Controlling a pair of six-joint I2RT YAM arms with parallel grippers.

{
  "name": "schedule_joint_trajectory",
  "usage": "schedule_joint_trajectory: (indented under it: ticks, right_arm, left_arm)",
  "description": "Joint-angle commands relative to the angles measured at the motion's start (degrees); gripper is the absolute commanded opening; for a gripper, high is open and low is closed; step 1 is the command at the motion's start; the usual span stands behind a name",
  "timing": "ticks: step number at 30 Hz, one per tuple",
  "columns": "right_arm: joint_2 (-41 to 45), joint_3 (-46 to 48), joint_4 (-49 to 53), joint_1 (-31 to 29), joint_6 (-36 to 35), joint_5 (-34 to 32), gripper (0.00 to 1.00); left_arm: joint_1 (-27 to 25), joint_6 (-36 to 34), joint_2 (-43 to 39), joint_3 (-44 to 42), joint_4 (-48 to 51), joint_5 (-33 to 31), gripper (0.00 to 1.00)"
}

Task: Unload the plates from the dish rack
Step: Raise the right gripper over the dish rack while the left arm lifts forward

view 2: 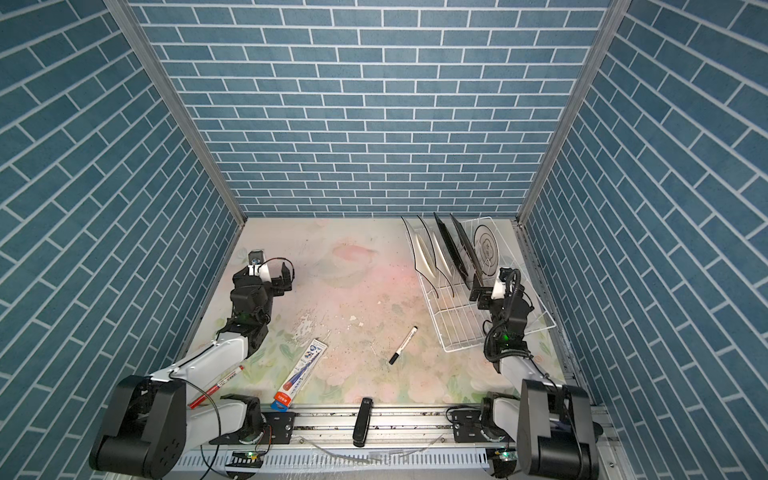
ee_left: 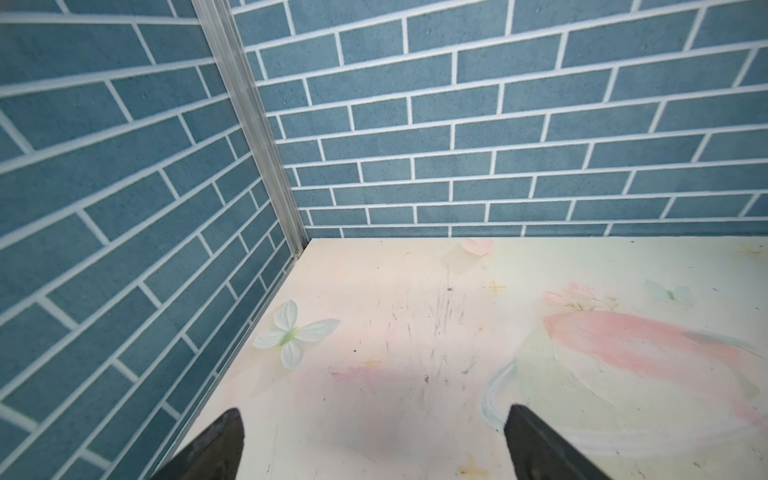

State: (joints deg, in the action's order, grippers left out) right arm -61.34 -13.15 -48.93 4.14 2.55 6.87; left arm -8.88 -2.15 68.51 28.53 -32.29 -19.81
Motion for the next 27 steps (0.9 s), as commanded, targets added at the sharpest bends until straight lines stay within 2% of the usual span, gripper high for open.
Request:
schedule_joint_trajectory:
  ticks: [1,6,11,18,24,27]
  right_arm:
    - [9.3,1.5,8.3,0.1,-0.9,0.6,0.99]
    - [24.3,-2.7,26.2,0.0,2.4,-3.1,0.99]
    - [31.4,-10.9,43.2,-0.3,12.2,-6.7,0.99]
    - [31.3,-21.9,62.1,-0.7,17.4,-6.0,0.99]
    - [28.7,-33.3,76.8,-1.3,24.8,-4.7,0.99]
    - [26.5,-38.5,83.8,-2.5,25.3,-2.8,0.99]
  left_arm:
    - [-1.1,4.2,0.9,5.2,12.4,-5.5,1.0]
    - [-2.4,6.8,0.6,6.9,18.8,-1.5,1.0]
    - [-4.2,11.9,-2.2,6.4,23.1,4.3,1.0]
    - [-7.9,19.0,-3.2,8.0,28.0,12.8,1.0]
    - [-13.8,20.4,-6.2,7.1,27.9,13.5,1.0]
    - [-15.2,23.4,-8.2,5.3,26.7,17.3,1.0]
